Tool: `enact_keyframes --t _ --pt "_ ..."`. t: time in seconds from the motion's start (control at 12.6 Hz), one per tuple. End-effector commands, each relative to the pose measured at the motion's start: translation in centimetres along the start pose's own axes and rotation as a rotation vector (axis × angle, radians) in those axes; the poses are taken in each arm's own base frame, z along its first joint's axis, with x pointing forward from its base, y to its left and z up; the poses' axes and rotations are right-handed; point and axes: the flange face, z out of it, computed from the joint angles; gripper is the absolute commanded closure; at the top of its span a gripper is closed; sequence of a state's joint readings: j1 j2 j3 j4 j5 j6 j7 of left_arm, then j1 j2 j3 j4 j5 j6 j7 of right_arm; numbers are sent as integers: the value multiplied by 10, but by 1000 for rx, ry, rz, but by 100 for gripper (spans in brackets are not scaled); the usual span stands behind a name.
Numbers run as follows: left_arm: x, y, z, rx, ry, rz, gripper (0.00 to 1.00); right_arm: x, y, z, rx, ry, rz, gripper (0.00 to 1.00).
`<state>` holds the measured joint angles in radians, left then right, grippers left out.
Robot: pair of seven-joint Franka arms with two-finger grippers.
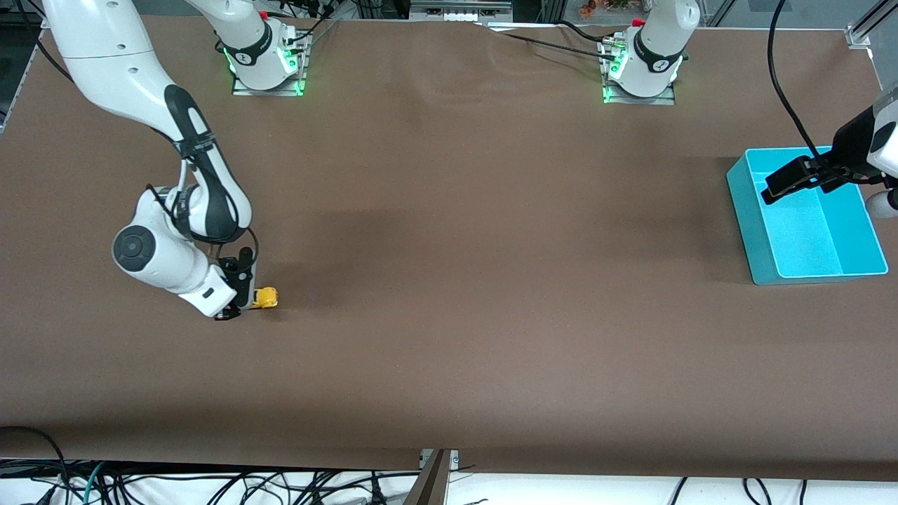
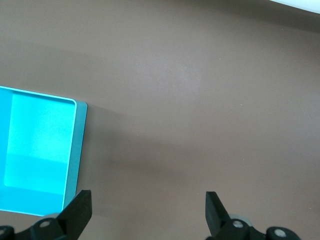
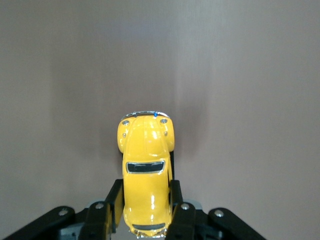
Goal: Wind and store yellow beetle car
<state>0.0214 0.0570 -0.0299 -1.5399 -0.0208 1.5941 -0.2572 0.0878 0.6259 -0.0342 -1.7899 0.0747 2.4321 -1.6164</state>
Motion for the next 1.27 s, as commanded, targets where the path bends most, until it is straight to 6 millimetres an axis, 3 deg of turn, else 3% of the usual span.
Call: enact_keyframes --t 0.0,0.4,0.56,0.79,0.87,0.95,1.19 --pt "1 1 -4 -9 2 14 0 -51 -7 30 17 -1 -4 90" --pt "1 1 -4 -9 2 14 0 -139 -14 36 -36 -16 -16 88" --pt "1 1 -4 -10 4 14 0 -149 -15 38 -49 -18 -20 88" --pt "1 1 -4 -10 4 14 0 -147 -13 36 -52 -17 -22 82" --pt "2 1 -4 -10 5 14 0 -146 -13 36 -53 -16 -19 63" --pt "2 1 -4 -10 5 14 0 -145 -10 34 -60 -13 -14 1" --pt "2 1 -4 -10 5 14 0 -134 7 6 -82 -7 -30 0"
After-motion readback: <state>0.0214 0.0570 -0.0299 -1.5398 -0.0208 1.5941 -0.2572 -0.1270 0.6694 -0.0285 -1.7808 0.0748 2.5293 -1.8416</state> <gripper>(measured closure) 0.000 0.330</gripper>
